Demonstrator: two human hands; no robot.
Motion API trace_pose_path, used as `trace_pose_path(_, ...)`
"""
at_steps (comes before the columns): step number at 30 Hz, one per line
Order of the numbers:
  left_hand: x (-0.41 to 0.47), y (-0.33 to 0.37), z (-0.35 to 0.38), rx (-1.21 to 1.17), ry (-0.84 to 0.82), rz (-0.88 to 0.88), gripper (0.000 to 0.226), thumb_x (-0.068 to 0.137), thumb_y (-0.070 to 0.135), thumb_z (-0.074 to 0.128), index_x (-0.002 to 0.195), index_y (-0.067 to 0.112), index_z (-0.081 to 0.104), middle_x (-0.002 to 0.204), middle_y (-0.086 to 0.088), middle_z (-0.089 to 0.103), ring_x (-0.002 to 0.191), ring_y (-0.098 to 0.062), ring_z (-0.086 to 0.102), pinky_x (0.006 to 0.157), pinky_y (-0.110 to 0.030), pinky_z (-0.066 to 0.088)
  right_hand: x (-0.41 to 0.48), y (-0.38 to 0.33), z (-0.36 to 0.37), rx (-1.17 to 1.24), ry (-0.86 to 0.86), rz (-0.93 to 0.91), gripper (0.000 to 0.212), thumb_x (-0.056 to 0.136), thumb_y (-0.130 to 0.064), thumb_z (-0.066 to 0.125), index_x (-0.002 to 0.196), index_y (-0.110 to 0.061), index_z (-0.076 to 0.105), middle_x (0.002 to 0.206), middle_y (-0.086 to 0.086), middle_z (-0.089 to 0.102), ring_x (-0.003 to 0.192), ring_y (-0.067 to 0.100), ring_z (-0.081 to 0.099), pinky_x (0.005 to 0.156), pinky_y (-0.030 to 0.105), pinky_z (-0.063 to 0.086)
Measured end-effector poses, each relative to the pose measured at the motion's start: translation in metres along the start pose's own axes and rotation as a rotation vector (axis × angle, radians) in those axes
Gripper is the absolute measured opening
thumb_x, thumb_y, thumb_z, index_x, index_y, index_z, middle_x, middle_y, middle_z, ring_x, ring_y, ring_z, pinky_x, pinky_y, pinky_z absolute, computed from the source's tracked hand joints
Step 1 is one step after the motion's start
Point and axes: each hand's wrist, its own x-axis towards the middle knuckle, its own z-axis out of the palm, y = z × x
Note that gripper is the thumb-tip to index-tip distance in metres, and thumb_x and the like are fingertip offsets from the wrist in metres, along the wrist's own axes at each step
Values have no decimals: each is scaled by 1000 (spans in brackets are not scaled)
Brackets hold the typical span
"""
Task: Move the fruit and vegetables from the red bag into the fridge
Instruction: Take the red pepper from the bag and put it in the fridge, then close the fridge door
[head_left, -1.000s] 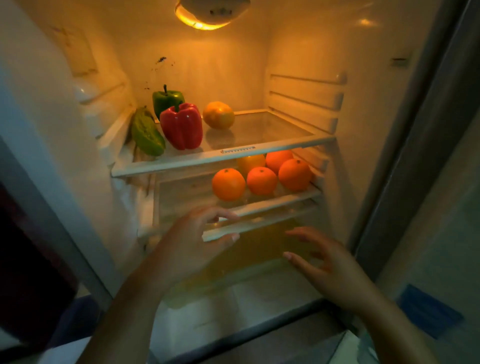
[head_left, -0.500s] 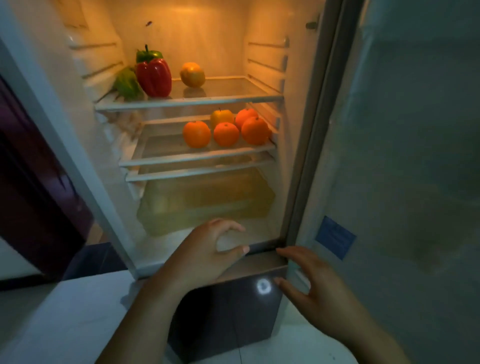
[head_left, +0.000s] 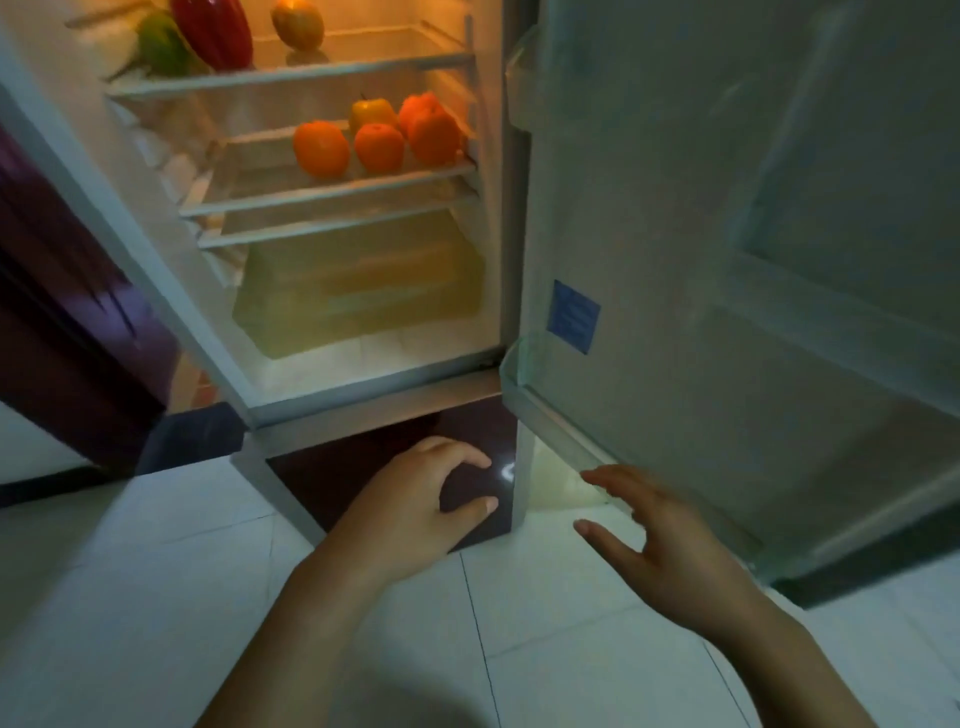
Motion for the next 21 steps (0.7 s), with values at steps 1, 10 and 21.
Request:
trace_pose_path(1,0,5,6,-6,-22,32,33,83,40,63,115,34,57,113,23,46,104,7,45,80,-3,34,-11,3,-4,-18,9,48,56,78,-61,43,128,-37,45,128,-25,40,111,-6,43,95,17,40)
trace_pose_path(10,0,63,83,-86,-204,206,34,84,38,62,117,30,54,122,19,46,113,1,46,94,-13,35,-105,38,-40,-111,157,307,50,81,-60,47,127,-41,44,122,-30,38,107,-5,45,94,21,45)
trace_pose_path(21,-4,171,144,-103,-26,235,46,84,38,62,127,35,45,130,20,40,120,5,40,99,-17,35,-162,127,-141,-101,286,352,60,75,-63,43,127,-35,46,130,-10,51,111,9,52,93,33,49)
